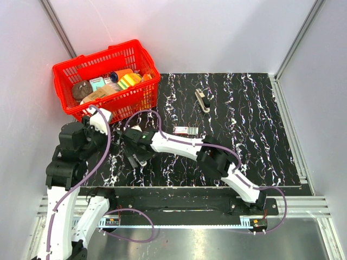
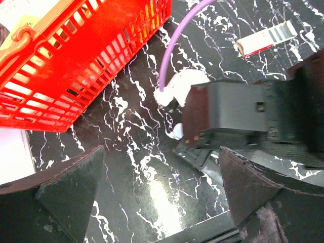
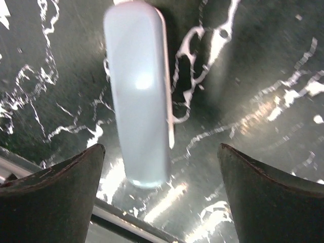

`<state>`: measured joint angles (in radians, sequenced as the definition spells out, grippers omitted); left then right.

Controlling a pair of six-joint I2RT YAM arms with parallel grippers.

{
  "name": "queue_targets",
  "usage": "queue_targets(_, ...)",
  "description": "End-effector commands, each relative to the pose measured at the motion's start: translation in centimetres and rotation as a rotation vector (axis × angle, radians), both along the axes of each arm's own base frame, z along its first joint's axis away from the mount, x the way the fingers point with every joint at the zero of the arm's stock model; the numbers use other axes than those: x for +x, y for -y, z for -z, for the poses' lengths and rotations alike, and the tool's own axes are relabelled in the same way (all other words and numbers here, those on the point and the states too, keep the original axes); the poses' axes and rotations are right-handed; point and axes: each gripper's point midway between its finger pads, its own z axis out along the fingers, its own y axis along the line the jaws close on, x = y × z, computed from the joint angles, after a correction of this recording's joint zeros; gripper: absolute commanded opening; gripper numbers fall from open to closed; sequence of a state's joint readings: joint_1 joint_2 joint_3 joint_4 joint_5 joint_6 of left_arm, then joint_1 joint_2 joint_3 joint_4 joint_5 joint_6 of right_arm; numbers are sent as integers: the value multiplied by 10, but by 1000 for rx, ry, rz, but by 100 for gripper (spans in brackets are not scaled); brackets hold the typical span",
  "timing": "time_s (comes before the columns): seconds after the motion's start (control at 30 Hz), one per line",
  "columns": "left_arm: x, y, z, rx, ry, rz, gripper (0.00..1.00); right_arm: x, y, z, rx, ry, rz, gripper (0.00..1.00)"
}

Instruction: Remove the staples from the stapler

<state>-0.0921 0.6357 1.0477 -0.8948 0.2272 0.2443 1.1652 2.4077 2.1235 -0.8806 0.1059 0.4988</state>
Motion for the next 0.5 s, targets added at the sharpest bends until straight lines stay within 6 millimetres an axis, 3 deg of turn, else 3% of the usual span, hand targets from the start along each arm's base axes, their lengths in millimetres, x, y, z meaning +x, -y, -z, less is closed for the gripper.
queue_targets(0.0,7,-15,-15,60,12,-61,99,11,11,-85,118,131,-26,99)
queue_targets(0.1,6,-18,-27,76,42,-63,99,33,31,-107,164,200,32,100)
queue_targets(0.23,-1,-10,-42,63,113,-15,99,83,82,-127,165,327,204,100)
queue_targets(0.37,-1,-5,-36,64,155,23,99,132,138,-149,162,394,311,99)
queue_targets(0.47,0,2,-25,88,130,94,99,170,179,-147,97,433,378,99)
